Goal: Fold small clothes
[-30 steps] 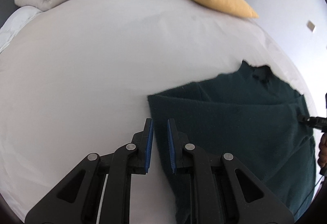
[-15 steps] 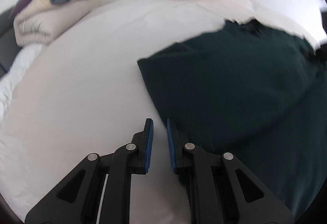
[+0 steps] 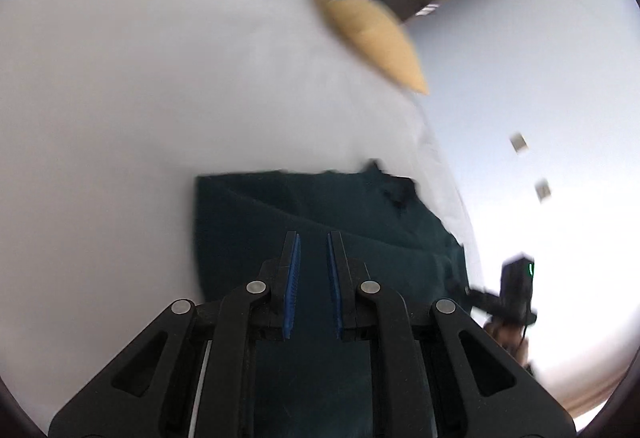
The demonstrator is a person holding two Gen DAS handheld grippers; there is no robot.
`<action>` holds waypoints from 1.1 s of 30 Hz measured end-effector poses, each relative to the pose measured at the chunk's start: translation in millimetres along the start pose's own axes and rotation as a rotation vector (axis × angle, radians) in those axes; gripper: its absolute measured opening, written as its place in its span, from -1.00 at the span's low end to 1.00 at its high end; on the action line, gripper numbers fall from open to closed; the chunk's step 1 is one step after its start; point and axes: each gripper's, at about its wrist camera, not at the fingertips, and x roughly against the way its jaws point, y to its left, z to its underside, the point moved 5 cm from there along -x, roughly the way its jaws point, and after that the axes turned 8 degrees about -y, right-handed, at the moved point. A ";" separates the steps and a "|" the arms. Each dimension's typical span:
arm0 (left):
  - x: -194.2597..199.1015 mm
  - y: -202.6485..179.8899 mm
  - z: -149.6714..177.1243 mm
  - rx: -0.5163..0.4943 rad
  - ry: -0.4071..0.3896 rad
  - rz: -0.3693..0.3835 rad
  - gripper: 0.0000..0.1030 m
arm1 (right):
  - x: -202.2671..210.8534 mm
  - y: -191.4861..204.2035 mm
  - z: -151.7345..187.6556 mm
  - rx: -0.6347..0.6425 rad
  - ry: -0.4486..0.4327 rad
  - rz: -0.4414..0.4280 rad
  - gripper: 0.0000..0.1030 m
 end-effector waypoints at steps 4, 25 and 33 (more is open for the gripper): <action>-10.5 27.5 21.1 0.114 0.017 0.073 -0.76 | 1.8 -3.7 1.5 -0.011 0.001 -0.034 -0.79; 20.1 0.6 105.8 -0.139 0.045 -0.042 -0.76 | 37.1 6.0 -0.4 -0.041 -0.105 0.143 -0.67; 24.6 7.5 105.2 -0.070 0.040 -0.020 -0.76 | -5.1 38.7 21.2 -0.093 0.007 -0.116 -0.38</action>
